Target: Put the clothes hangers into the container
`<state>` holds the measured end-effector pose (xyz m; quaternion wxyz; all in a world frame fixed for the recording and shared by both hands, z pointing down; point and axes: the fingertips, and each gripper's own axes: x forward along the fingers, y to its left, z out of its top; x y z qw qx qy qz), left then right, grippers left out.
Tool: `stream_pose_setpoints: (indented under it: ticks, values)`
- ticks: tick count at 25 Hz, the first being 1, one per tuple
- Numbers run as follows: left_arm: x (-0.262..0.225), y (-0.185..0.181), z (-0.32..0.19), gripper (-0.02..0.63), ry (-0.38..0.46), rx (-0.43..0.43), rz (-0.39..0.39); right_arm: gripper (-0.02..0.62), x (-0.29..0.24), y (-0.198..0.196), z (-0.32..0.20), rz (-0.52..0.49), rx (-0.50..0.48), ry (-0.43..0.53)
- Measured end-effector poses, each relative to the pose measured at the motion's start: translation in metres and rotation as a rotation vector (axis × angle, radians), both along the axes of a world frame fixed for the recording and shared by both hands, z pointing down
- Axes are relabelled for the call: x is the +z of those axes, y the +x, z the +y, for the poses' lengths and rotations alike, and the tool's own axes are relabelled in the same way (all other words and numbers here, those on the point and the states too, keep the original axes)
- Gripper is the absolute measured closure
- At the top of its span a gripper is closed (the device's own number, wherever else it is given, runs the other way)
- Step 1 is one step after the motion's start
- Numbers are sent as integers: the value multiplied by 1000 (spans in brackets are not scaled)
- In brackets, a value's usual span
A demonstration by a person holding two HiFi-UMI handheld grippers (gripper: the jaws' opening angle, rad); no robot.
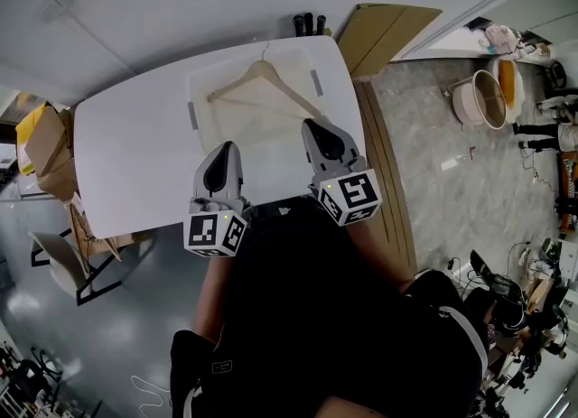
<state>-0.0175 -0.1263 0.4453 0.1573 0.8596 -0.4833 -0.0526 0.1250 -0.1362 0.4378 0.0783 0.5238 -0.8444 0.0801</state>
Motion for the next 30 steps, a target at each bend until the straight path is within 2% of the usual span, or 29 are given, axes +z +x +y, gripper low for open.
stream_pose_setpoints:
  ticks: [8, 30]
  values:
    - [3, 4, -1, 601, -5, 6, 0, 580, 8, -1, 3, 46, -20, -9]
    - [2, 15, 1, 600, -4, 15, 3, 580, 10, 7, 9, 67, -13, -17]
